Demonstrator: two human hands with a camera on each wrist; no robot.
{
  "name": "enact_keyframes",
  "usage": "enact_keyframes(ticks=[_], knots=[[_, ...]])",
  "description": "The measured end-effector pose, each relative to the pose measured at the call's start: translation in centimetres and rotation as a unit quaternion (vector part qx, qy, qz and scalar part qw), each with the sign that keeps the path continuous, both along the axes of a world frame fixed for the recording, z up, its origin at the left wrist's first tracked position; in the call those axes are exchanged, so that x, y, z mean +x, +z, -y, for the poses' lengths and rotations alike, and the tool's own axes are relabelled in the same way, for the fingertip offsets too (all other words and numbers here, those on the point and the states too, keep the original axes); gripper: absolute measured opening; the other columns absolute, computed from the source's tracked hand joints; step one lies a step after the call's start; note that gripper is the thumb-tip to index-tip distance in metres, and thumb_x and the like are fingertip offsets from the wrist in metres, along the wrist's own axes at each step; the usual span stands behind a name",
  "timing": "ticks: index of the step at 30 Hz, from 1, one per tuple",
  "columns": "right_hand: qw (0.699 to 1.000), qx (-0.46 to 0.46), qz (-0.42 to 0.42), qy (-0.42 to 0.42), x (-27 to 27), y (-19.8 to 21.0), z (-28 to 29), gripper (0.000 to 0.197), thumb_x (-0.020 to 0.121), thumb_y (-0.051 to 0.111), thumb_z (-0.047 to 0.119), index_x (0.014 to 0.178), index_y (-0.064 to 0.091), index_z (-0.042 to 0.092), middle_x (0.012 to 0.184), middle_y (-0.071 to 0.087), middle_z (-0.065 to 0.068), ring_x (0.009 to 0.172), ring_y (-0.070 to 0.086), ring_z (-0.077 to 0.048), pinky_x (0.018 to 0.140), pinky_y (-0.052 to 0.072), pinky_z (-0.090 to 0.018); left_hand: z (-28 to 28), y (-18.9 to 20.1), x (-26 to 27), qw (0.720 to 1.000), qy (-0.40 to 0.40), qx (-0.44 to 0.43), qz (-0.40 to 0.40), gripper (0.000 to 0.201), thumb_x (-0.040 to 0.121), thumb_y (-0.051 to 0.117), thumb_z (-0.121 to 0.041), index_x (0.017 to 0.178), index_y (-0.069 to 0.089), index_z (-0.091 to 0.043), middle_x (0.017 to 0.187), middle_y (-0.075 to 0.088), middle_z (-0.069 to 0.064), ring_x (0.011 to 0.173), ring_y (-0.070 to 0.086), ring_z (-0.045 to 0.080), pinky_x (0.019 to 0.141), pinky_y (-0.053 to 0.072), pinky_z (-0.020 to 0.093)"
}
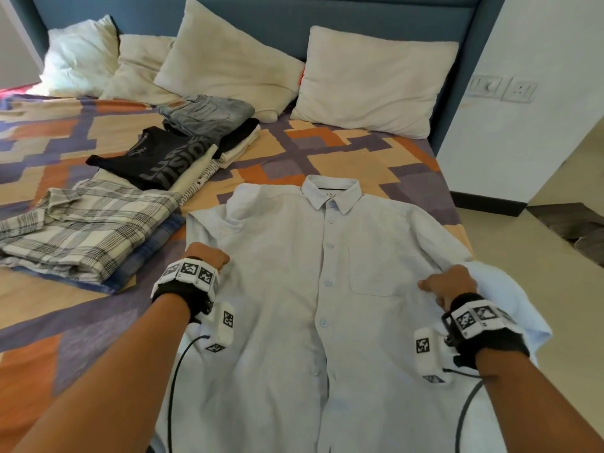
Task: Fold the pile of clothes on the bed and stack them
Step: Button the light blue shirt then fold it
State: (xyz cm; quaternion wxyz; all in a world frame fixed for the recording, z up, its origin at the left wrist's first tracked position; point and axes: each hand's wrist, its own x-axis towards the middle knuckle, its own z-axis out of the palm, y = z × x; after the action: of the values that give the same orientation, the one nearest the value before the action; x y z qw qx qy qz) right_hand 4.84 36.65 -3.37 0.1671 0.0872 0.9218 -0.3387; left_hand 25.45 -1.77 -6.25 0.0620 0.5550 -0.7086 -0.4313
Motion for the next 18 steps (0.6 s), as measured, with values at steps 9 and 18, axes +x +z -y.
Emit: enact_keyframes(ticks=[9, 18], knots=[[0.878, -0.454, -0.048, -0.144, -4.2, 6.1, 0.3, 0.017, 0.087, 0.057, -0.014, 0.08, 0.055, 0.001, 0.082, 0.06, -0.014, 0.063, 0.057, -0.018, 0.05, 0.057, -0.025, -0.3, 8.3, -3.4, 0.929, 0.091, 0.115, -0.34, 0.015, 0.097, 0.048, -0.017, 0.109, 0.043, -0.012, 0.079, 0.065, 0.016, 0.067, 0.066, 0.024, 0.072, 0.061, 0.039], [0.965, -0.077, -0.24, 0.068, 6.3, 1.7, 4.6, 0.043, 0.08, 0.072, 0.009, 0.121, 0.06, 0.004, 0.126, 0.056, -0.021, 0.119, 0.051, -0.039, 0.106, 0.035, -0.043, -11.9, 5.7, -2.4, 0.974, -0.112, 0.017, -0.197, 0.01, 0.088, 0.064, -0.004, 0.093, 0.069, -0.011, 0.1, 0.07, 0.016, 0.069, 0.065, 0.02, 0.059, 0.051, 0.024]])
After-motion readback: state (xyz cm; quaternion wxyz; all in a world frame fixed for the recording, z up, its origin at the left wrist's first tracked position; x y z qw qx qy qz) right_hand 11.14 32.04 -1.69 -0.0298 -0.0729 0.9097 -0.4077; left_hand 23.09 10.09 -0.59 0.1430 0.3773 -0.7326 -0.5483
